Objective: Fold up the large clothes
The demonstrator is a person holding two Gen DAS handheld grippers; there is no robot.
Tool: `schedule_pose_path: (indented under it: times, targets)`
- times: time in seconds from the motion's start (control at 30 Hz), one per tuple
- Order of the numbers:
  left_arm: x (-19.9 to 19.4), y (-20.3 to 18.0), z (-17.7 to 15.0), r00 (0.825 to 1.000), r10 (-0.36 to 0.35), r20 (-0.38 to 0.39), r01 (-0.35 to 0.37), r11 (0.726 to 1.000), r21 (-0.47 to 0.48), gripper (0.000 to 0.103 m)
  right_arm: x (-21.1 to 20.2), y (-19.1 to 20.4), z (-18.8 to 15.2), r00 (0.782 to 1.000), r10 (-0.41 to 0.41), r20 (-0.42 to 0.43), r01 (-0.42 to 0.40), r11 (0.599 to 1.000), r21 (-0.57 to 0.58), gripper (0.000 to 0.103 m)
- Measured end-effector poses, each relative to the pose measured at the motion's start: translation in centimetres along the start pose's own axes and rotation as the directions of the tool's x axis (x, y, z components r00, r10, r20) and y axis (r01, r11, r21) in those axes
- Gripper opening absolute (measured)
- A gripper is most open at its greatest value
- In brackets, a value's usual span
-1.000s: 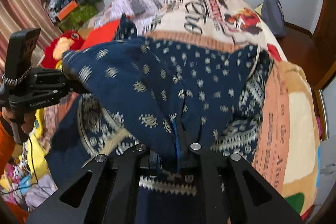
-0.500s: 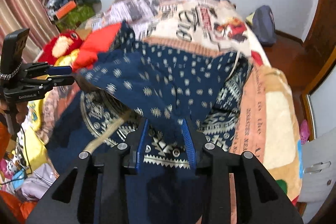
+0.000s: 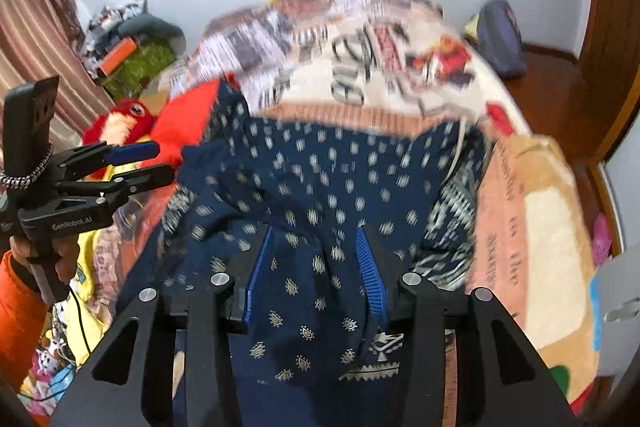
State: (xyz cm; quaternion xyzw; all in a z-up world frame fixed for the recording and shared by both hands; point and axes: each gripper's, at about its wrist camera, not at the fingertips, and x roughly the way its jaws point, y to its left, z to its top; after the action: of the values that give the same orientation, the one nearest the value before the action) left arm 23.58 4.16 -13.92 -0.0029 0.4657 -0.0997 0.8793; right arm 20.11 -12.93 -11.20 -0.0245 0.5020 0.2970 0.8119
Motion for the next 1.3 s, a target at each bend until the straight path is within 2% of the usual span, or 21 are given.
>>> schedule_pose_path:
  times: [0.2, 0.3, 0.4, 0.53, 0.63, 0.73, 0.83, 0.93, 1.0, 1.1, 1.3]
  targets:
    - [5.6, 0.4, -3.0, 0.992, 0.057, -0.114, -0.057, 0.998, 0.003, 0.056, 5.7, -0.8, -2.8, 0.988, -0.026, -0.15, 0.029, 0.999, 0.019, 0.039]
    - [6.6, 1.2, -4.6, 0.99, 0.045, -0.131, -0.048, 0.999, -0.024, 0.062, 6.7, -1.2, -3.8, 0.984, -0.026, -0.176, 0.03, 0.999, 0.024, 0.04]
    - [6.1, 2.1, -4.9, 0.993, 0.008, -0.122, -0.016, 0.998, -0.064, 0.062, 6.3, -1.4, -3.8, 0.983, -0.021, -0.184, 0.025, 0.999, 0.022, 0.041]
    - [3.6, 3.8, -4.2, 0.998, -0.01, -0.063, 0.003, 0.993, -0.118, 0.062, 4.7, -2.0, -2.8, 0.989, -0.036, -0.144, 0.04, 0.999, 0.026, 0.041]
    - [1.0, 6.3, -3.2, 1.0, 0.025, 0.016, -0.022, 0.986, -0.164, 0.062, 3.5, -2.5, -1.8, 0.994, -0.053, -0.091, 0.056, 0.998, 0.03, 0.041]
    - [-0.2, 8.9, -2.6, 0.995, 0.083, 0.052, -0.071, 0.977, -0.203, 0.066, 2.4, -3.6, -0.6, 0.997, -0.07, -0.034, 0.072, 0.996, 0.054, 0.043]
    - [-0.1, 12.7, -2.9, 0.989, 0.138, 0.049, -0.119, 0.951, -0.284, 0.069, 1.9, -5.4, 0.3, 0.995, -0.097, 0.018, 0.095, 0.991, 0.099, 0.047]
    - [0.9, 15.6, -4.0, 0.987, 0.161, 0.02, -0.143, 0.92, -0.364, 0.069, 2.5, -7.0, 0.7, 0.99, -0.142, 0.019, 0.138, 0.981, 0.137, 0.047]
    - [2.5, 17.8, -5.1, 0.992, 0.122, -0.021, -0.119, 0.894, -0.432, 0.069, 3.7, -8.9, 0.7, 0.986, -0.168, -0.006, 0.167, 0.97, 0.179, 0.048]
    - [4.7, 19.4, -6.6, 0.998, 0.026, -0.05, -0.048, 0.859, -0.509, 0.069, 5.4, -11.5, 0.2, 0.986, -0.158, -0.056, 0.167, 0.952, 0.255, 0.048]
    - [8.1, 19.9, -6.8, 0.994, -0.102, -0.029, 0.067, 0.817, -0.573, 0.069, 8.3, -14.7, -0.6, 0.989, -0.09, -0.12, 0.128, 0.923, 0.364, 0.048]
